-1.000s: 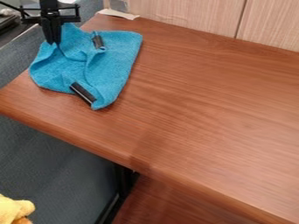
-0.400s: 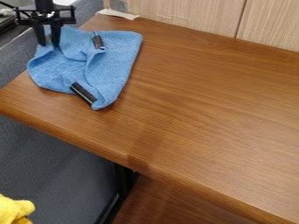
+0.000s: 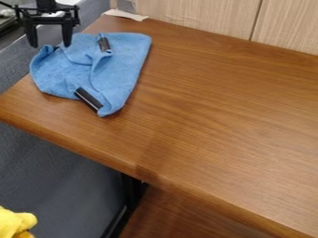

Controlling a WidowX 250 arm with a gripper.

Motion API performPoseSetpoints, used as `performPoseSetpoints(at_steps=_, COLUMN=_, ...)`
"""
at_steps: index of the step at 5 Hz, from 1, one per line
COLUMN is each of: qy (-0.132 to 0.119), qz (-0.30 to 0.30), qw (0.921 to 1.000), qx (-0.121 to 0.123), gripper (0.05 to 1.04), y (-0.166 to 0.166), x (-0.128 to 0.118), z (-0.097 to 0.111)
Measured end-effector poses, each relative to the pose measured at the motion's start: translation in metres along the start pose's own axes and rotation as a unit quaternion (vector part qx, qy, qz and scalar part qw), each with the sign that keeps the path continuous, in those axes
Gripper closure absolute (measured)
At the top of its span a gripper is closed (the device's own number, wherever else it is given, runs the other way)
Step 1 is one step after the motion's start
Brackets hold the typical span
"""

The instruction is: Unfold the cloth from right to left

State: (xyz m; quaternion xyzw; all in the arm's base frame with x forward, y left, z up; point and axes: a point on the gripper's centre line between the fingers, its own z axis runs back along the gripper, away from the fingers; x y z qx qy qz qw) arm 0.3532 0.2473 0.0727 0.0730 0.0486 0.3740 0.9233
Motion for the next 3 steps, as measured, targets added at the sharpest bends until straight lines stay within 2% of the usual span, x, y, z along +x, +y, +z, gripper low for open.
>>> performPoseSetpoints(at_steps=1, qy=-0.005, qz=-0.016, qw=0.9999, qx=0.000, gripper=0.072, y=-0.007, x=0.000, z=0.002)
performPoseSetpoints(at_steps=3, qy=-0.010, qz=-0.061, qw=0.9978, qx=-0.026, gripper=0.079, y=-0.029, x=-0.003, z=0.021)
